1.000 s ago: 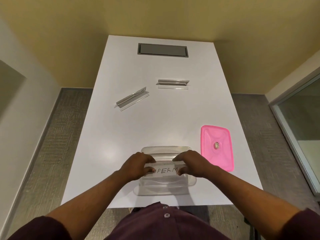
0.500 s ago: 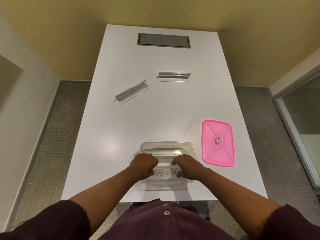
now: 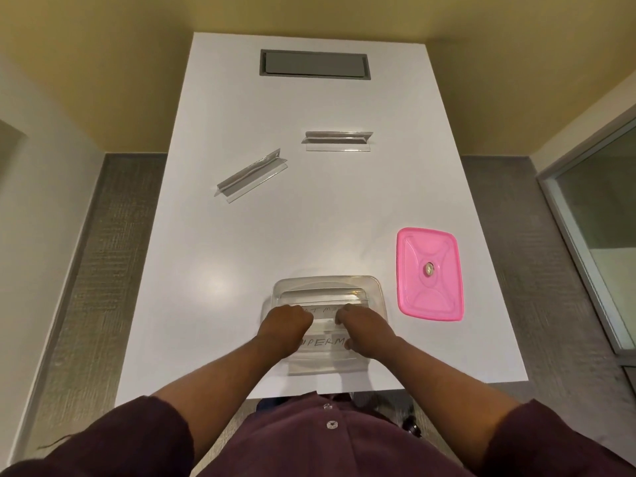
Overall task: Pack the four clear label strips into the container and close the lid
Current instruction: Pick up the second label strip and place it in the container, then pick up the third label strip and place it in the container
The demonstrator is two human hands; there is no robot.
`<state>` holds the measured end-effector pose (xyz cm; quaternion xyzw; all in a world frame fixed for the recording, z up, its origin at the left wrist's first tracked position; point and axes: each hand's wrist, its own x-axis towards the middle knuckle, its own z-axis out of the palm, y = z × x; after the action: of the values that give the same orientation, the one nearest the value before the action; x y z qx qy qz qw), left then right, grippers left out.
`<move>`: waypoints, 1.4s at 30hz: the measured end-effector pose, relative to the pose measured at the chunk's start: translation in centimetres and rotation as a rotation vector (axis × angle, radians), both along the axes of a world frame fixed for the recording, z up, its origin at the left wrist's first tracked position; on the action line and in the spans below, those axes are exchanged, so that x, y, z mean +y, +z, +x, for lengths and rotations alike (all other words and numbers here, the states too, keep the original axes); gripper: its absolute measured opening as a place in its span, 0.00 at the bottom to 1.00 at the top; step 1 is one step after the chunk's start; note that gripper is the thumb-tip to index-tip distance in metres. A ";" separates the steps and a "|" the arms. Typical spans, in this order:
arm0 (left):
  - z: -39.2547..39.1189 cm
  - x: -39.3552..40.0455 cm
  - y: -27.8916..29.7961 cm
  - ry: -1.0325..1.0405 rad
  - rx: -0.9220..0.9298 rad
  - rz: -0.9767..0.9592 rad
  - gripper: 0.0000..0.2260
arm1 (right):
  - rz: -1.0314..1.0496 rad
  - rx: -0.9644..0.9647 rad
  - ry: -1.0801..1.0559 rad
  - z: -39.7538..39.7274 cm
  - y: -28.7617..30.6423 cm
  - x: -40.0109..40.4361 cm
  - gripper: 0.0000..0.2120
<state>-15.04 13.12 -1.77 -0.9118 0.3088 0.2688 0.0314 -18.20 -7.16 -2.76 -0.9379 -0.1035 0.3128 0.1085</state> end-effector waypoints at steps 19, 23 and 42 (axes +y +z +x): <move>-0.2 0.3 -1.1 0.075 0.054 -0.118 0.18 | -0.027 -0.039 0.038 0.2 0.0 -0.4 0.31; 0.5 0.6 -0.7 0.136 0.046 -0.299 0.15 | 0.025 -0.104 0.040 1.3 1.5 -1.2 0.32; 17.4 8.2 0.0 1.223 -0.096 -0.859 0.10 | 0.568 -0.088 -0.571 19.6 6.4 0.5 0.03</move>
<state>2.39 21.30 -1.75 -0.8636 -0.1769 0.0540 -0.4691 1.40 -6.64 3.64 -0.8741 0.0743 0.1886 0.4415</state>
